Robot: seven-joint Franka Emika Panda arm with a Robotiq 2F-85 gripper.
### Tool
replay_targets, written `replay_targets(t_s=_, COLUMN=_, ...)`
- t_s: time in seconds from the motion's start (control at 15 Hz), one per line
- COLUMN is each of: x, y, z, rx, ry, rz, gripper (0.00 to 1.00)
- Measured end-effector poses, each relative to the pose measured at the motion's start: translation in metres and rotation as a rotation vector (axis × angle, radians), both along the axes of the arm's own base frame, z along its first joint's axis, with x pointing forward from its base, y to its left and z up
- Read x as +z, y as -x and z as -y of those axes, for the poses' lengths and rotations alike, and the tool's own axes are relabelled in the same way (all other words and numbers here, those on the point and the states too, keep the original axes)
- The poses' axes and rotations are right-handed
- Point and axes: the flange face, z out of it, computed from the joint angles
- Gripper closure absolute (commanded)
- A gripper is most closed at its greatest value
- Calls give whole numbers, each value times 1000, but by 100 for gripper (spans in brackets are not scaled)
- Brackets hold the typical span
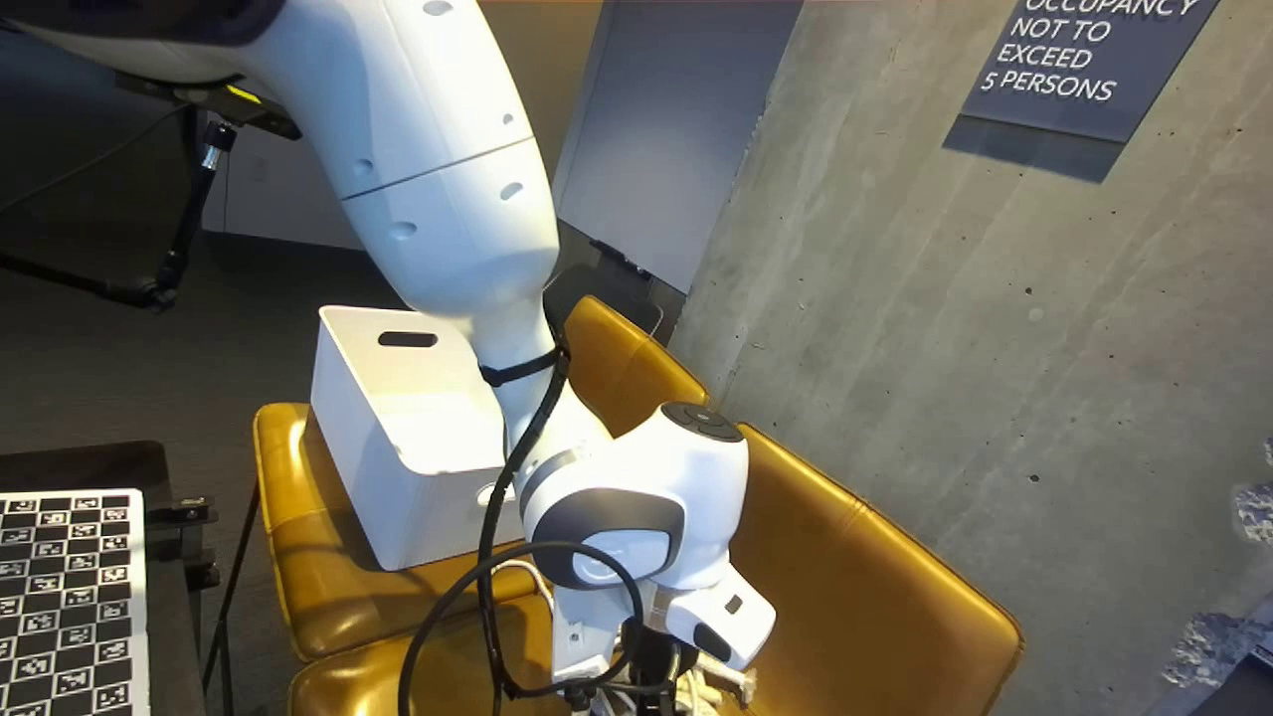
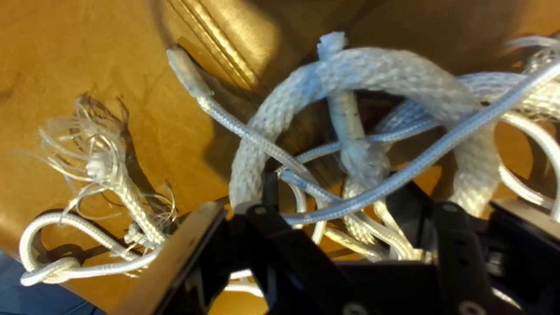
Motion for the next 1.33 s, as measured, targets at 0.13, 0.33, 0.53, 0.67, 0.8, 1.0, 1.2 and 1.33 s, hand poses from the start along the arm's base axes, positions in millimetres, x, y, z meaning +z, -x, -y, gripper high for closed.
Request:
replay_targets(t_s=0.13, x=-4, y=0, z=-1, rx=2, ry=0, rz=-5, gripper=80)
replay_targets(t_s=0.33, x=-4, y=-3, z=-6, rx=9, ry=0, rz=-4, gripper=100)
replay_targets(t_s=0.53, x=2, y=-9, z=-17, rx=31, ry=5, rz=3, gripper=100)
replay_targets(t_s=0.67, x=17, y=-16, z=-27, rx=51, ry=10, rz=15, gripper=99)
replay_targets(t_s=0.8, x=40, y=-24, z=-38, rx=71, ry=9, rz=19, gripper=99)
replay_targets(t_s=1.0, x=84, y=-33, z=-51, rx=104, ry=17, rz=18, gripper=99)
replay_targets(t_s=1.2, x=140, y=-38, z=-58, rx=140, ry=43, rz=30, gripper=99)
replay_targets(t_s=1.33, x=172, y=-37, z=-61, rx=158, ry=59, rz=31, gripper=99)
